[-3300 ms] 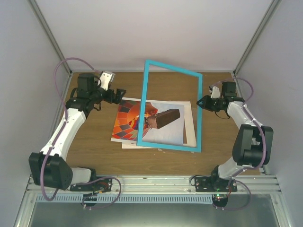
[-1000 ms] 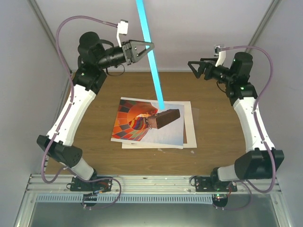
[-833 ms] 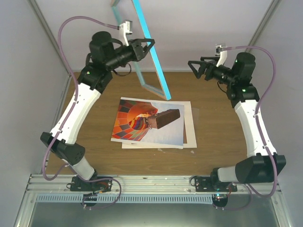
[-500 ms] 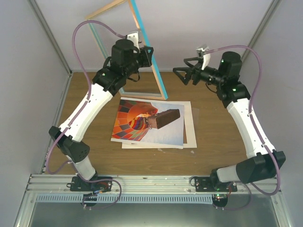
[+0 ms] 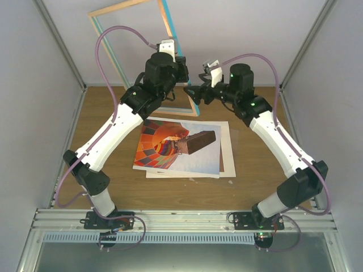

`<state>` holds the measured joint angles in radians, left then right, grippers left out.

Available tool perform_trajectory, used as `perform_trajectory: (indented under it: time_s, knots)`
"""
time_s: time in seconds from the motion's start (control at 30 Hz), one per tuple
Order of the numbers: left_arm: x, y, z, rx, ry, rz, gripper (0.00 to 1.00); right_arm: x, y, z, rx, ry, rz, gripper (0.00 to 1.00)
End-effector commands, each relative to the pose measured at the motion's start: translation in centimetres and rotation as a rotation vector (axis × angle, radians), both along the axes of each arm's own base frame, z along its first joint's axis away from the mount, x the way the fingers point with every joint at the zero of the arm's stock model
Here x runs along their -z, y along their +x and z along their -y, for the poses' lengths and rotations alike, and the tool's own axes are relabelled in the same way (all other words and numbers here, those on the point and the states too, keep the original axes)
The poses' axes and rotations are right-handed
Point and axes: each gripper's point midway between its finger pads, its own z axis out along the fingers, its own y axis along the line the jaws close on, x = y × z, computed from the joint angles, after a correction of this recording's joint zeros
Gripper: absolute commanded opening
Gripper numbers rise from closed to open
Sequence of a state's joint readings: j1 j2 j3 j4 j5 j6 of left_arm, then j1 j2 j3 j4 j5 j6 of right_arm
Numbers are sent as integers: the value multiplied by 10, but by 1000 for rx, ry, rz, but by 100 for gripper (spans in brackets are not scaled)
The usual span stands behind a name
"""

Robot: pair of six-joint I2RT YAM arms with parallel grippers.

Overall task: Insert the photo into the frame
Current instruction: Turn over the photo frame at the center of the board.

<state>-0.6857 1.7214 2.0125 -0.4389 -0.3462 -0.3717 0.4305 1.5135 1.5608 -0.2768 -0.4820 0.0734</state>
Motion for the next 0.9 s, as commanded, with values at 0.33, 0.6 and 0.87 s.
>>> perform_trajectory:
  time_s: [0.33, 0.6, 0.87]
  knots:
    - [-56, -13, -6, -10, -81, 142, 0, 6, 25, -20, 70, 4, -12, 61]
    - [-52, -14, -2, 14, -80, 135, 0, -4, 24, -18, 80, 18, -8, 26]
    - [-47, -11, 4, 29, -70, 131, 2, -17, 16, -6, 119, 14, 31, 1]
